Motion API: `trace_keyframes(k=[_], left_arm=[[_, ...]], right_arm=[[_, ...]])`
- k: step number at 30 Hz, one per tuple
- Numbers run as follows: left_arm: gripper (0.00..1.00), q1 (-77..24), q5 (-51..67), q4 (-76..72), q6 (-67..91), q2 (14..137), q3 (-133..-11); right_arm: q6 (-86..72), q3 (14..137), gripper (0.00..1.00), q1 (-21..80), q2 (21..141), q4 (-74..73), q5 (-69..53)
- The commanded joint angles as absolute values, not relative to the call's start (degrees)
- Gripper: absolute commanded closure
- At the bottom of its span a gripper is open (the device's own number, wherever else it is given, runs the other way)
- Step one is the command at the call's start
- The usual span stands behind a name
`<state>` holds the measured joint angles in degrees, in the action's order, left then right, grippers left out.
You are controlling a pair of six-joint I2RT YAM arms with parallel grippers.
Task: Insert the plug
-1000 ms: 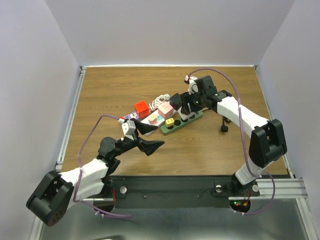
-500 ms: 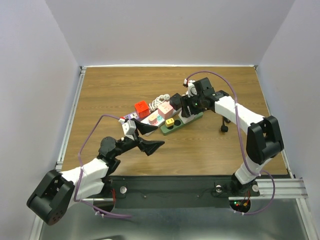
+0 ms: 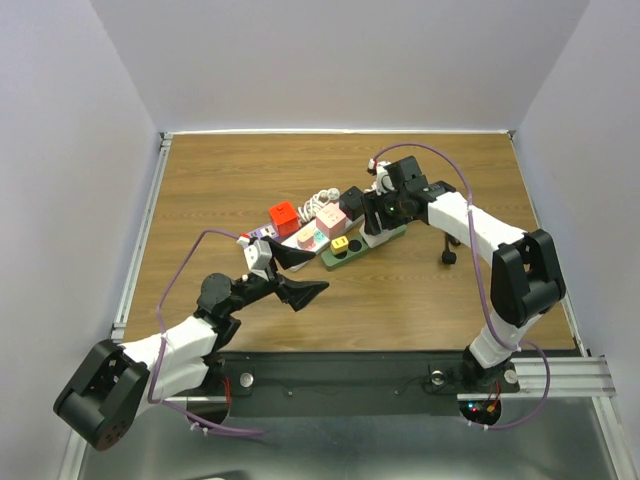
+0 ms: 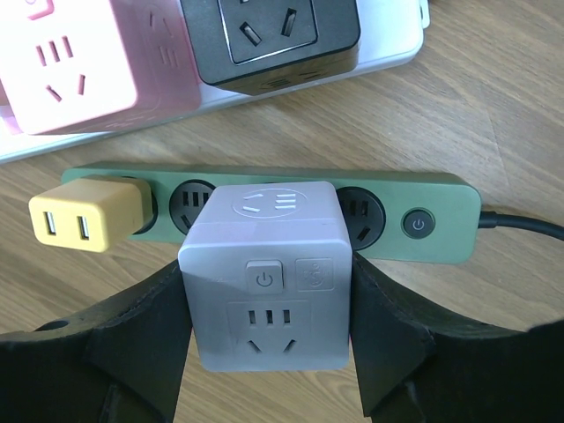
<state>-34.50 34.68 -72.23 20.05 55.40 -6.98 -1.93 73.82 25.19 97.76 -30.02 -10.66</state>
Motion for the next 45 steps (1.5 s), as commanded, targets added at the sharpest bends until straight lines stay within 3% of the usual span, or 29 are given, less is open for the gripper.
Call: trace_keyframes(k=[1, 45], left_arm=[[0.02, -34.3, 35.4, -76.4, 20.0, 55.2, -6.5], [0.02, -34.1, 34.7, -75.8, 19.8, 56.2, -7.1]], right_arm=[[-2.6, 75.6, 1.0, 25.0, 97.5, -28.8, -9.4], [-5.9, 75.1, 0.99, 30.1, 92.6, -26.2, -5.0]])
